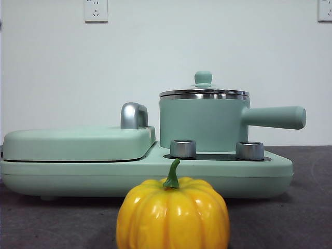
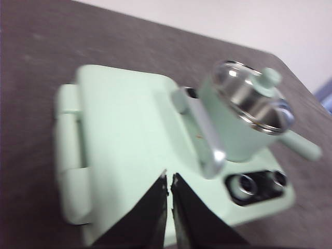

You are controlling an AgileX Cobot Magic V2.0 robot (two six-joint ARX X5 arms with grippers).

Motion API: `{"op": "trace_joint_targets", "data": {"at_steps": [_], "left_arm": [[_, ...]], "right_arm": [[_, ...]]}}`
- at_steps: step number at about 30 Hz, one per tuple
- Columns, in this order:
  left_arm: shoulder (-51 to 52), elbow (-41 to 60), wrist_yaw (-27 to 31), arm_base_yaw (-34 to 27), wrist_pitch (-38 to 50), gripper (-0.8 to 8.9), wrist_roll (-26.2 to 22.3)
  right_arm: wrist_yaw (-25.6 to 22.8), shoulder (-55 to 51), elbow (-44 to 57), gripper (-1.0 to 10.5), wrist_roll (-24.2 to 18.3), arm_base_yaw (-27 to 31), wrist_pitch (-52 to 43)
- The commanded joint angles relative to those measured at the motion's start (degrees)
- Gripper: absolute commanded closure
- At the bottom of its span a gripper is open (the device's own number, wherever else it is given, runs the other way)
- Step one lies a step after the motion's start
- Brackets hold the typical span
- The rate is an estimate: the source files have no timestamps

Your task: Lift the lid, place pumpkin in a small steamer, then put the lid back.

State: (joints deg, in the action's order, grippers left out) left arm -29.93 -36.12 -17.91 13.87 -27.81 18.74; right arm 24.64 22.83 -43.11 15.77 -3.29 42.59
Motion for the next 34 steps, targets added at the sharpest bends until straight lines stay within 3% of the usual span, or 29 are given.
{"op": "trace_joint_targets", "data": {"at_steps": [1,4,9,18,20,25,34], "left_arm": [[-5.49,-5.70,-2.67,1.25,-2.23,7.98,-3.02],[-10.93,-10.62,-5.18,2.82,-4.98,7.98,-6.32],[-17.38,-15.80,-7.69,5.81,-7.32,7.98,-10.36],[-19.58,-16.22,-7.67,7.52,-5.60,7.72,-10.69],[-19.58,-16.22,-7.65,7.52,-5.62,6.92,-10.69],[-19.58,-16.22,-7.65,7.52,-5.57,3.85,-10.75],[-19.76,-16.37,-7.65,7.52,-5.46,3.53,-8.87]], "right_arm": [[1.84,3.82,-5.60,9.4,-6.29,-0.11,5.55],[2.60,7.26,-10.10,9.4,-11.06,-0.13,9.97],[4.63,10.58,-14.43,9.4,-15.41,-0.15,12.79],[5.09,10.91,-14.73,9.3,-16.28,-0.13,13.25],[5.09,10.91,-14.73,9.0,-16.31,-0.13,13.18],[5.07,10.93,-14.73,5.2,-16.31,-0.13,13.09],[5.35,10.80,-14.73,4.9,-16.24,-0.13,13.14]]}}
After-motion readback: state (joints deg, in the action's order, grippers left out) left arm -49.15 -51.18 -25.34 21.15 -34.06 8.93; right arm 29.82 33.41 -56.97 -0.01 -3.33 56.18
